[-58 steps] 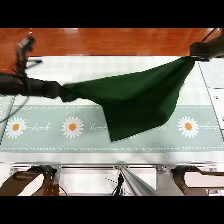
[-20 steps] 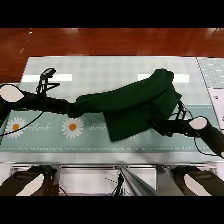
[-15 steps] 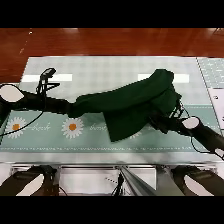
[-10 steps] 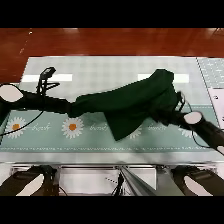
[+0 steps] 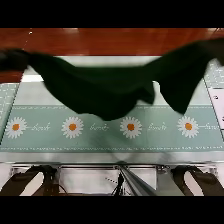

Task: Fold the shirts.

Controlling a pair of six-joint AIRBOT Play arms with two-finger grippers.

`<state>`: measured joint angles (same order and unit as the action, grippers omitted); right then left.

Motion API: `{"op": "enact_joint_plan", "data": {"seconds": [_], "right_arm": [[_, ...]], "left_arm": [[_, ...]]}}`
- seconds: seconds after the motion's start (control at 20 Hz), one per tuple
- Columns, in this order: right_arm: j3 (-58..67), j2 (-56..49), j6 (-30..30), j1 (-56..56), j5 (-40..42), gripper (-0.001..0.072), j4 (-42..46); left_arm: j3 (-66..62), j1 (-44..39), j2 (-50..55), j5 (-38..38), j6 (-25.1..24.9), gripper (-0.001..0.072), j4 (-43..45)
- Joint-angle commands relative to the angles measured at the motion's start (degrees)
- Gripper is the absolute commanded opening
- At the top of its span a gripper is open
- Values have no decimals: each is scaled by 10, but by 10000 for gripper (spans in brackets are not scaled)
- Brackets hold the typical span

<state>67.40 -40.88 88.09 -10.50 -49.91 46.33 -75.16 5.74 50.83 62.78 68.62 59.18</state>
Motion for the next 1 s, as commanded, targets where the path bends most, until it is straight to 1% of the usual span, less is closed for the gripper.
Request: {"op": "enact_joint_plan", "data": {"seconds": [0.0, 0.1, 0.25, 0.35, 0.45, 0.5, 0.55, 0.65, 0.7, 0.8, 0.85, 0.9, 0.95], "right_arm": [[145, 26, 13, -112, -76, 23, 9], [196, 26, 12, -151, -122, 24, 5], [256, 26, 12, -163, -183, 24, 7], [290, 26, 13, -163, -216, 24, 7], [325, 26, 22, -163, -239, 24, 8], [338, 26, 33, -163, -244, 24, 7], [350, 27, 50, -163, -251, 23, 7], [368, 26, 104, -163, -276, 24, -2], [371, 26, 116, -163, -295, 23, -11], [372, 26, 117, -163, -357, 23, 1], [372, 22, 117, -163, -402, 23, 30], [372, 16, 105, -163, -450, 23, 66], [372, 4, 74, -163, -510, 23, 111]], "left_arm": [[-150, 55, -23, 14, 0, 25, 28], [-233, 70, -30, 32, 0, 25, 30], [-355, 70, -39, 67, 9, 25, 31], [-431, 70, -41, 99, 17, 24, 55], [-483, 70, -50, 107, 17, 23, 91], [-494, 70, -57, 107, 18, 23, 107], [-499, 70, -65, 107, 30, 23, 125], [-498, 70, -77, 116, 50, 23, 164], [-498, 70, -79, 127, 57, 23, 181], [-488, 70, -78, 162, 58, 23, 191], [-473, 70, -77, 182, 58, 23, 191], [-445, 70, -78, 204, 58, 23, 191], [-416, 70, -77, 228, 58, 23, 191]]}}
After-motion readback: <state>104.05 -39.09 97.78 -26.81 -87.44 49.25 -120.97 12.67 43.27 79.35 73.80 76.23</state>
